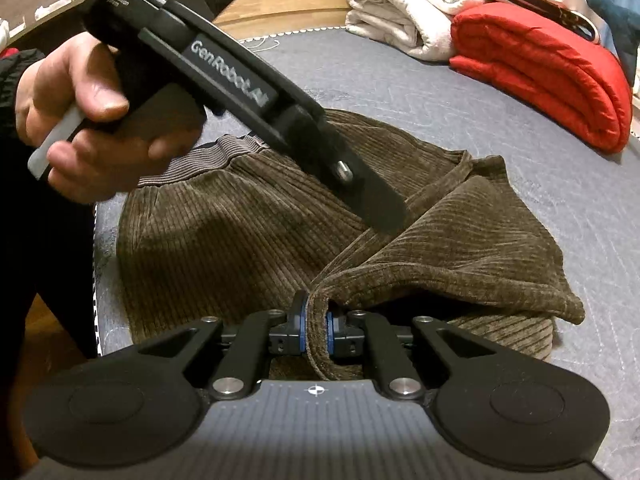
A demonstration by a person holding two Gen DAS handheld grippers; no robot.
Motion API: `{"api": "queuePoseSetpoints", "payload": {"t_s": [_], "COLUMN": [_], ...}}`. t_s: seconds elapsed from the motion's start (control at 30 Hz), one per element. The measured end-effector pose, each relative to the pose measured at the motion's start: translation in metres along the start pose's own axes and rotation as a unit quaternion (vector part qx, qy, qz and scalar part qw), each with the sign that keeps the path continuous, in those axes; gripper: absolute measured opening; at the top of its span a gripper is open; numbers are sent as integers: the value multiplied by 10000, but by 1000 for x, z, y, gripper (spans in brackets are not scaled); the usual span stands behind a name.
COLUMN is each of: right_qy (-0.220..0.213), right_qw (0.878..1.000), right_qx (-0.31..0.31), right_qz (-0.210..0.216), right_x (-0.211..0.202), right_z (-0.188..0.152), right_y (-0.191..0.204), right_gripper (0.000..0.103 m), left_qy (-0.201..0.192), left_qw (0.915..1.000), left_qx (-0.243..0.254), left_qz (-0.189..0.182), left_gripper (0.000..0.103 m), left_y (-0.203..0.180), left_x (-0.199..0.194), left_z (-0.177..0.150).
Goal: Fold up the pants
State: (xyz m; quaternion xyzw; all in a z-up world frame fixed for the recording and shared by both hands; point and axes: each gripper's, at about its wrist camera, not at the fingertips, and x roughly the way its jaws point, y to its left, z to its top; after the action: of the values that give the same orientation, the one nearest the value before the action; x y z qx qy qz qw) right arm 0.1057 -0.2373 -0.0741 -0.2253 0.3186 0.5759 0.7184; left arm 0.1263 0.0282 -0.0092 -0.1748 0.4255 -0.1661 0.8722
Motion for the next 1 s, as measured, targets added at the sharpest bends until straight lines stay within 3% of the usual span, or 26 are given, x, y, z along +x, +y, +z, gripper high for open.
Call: {"api": "queuePoseSetpoints", "payload": {"t_s": [0.07,0.17,0.23,0.33,0.47,0.6,0.67,0.7,0.8,1.0], "right_qy": [10,17,55,176,-12,-673,-987,-1059,-983,-768], "right_qw": [10000,10000,9999,9997,9993,9908,9783,9706,9492,9170], "right_qx": [10,72,117,175,321,1172,1817,2149,2974,3914], "right_qz": [-5,0,-12,25,198,64,-111,-241,-302,-52], "right_x": [1,4,5,2,-27,-62,-67,-64,-45,-6], "right_z": [-2,-5,-7,-12,-14,-20,-23,-25,-30,-32], "right_y": [1,0,-1,-4,-17,-56,-78,-87,-108,-120], "right_gripper": [11,13,14,18,21,27,38,50,52,52], "left_qy": [112,349,440,534,505,455,411,393,346,177], "left_qw": [9997,9978,9963,9952,9951,9955,9952,9949,9938,9905], "left_qx": [177,394,462,413,374,330,372,421,562,909], "left_qz": [122,401,569,713,763,769,803,828,892,1017], "left_gripper": [75,58,31,15,13,13,13,13,13,13], "left_y": [-8,-12,-11,-2,2,2,-2,-3,-8,-18], "left_x": [14,36,45,49,46,42,39,38,37,35], "left_z": [-2,-5,-5,-5,-4,-5,-8,-9,-11,-13]}}
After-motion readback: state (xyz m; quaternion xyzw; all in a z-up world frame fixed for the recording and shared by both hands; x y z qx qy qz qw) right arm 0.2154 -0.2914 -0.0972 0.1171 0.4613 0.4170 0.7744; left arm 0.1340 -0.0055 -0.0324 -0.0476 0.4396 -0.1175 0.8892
